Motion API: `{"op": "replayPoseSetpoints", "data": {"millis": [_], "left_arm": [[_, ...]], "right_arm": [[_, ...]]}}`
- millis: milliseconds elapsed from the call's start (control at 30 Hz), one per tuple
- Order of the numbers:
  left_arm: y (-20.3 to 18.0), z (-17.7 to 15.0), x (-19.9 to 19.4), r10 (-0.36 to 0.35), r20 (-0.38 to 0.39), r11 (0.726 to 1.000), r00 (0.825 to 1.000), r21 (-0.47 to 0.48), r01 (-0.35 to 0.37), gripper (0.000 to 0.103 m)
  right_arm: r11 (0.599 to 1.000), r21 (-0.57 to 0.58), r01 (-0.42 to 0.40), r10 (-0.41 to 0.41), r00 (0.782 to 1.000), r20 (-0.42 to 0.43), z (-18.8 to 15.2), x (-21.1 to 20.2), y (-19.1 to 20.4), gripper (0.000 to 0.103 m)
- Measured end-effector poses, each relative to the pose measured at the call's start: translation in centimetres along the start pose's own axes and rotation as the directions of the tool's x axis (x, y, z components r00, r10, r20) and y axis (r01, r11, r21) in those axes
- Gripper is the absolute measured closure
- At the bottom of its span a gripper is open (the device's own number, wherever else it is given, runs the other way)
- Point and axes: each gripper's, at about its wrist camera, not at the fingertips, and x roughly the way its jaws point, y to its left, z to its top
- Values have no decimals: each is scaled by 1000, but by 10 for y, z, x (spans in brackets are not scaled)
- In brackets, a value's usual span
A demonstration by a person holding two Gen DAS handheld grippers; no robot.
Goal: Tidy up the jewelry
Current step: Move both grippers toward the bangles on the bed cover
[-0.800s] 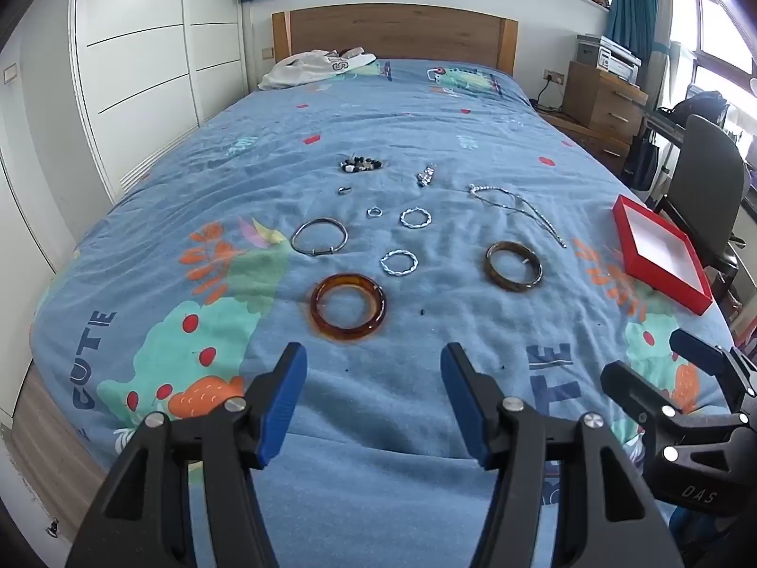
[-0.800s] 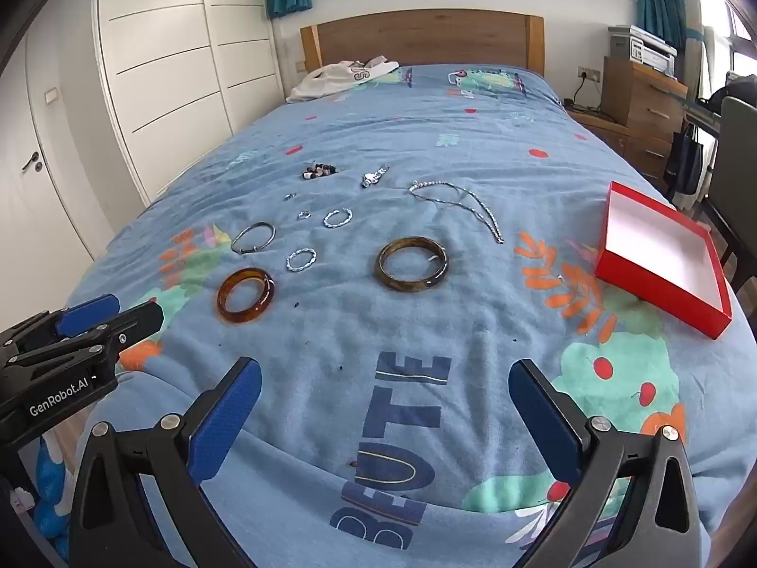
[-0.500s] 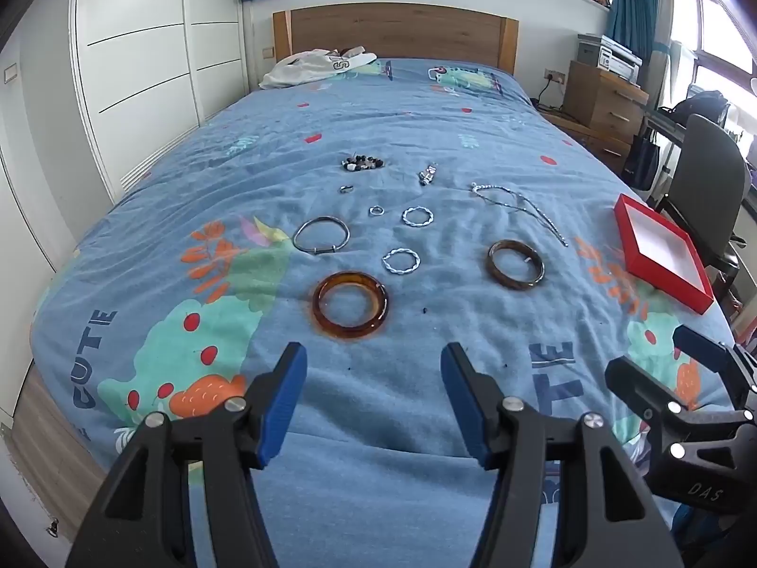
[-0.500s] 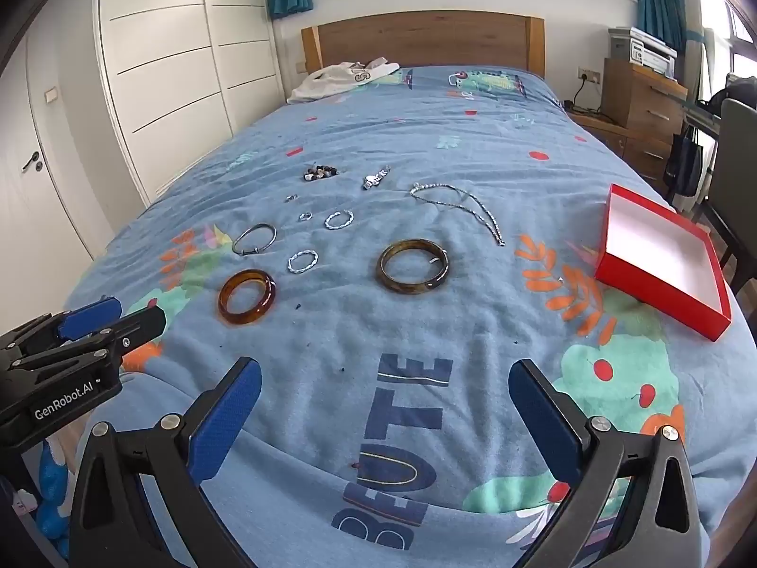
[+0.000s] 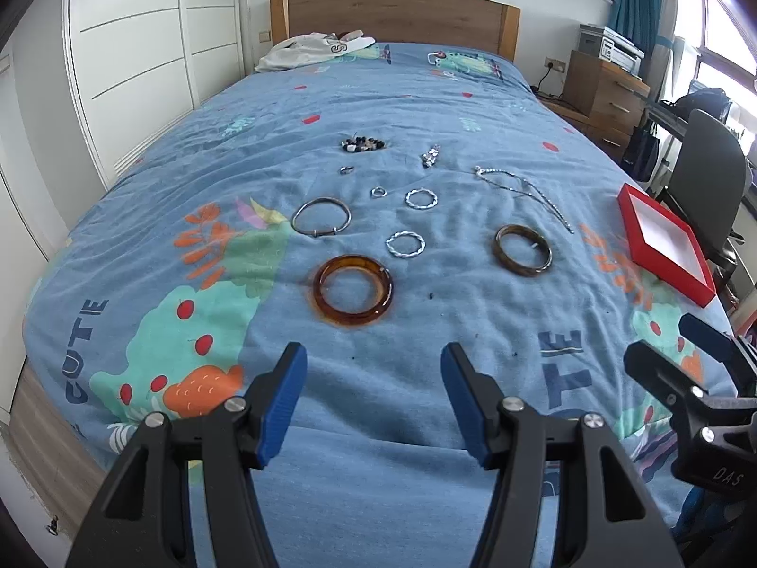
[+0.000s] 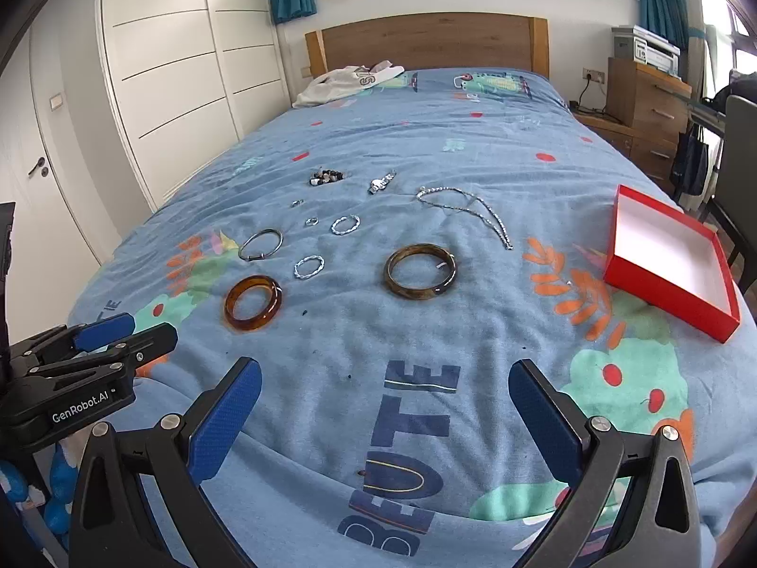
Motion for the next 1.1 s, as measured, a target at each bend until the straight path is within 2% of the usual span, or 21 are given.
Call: {"op": "replayPoseSetpoints", "data": {"millis": [433,567,733,1100], "left_arm": [[29,1,13,30,-20,998,999,-62,-31,46],[31,5,15,65,-3,996,998,-53,-65,46],[33,12,17,74,6,996,997,-48,-74,46],[45,25,41,65,-46,996,997,-59,-68,46]], "right_arm": [[999,30,-19,19,1000,-16,2,10,-11,1],[999,41,-24,24,1000,-18,4,14,-15,2],[998,59,-19,20,1000,-17,6,18,-21,2],[996,82,-18,21,999,-29,11,30,-32,4]]}}
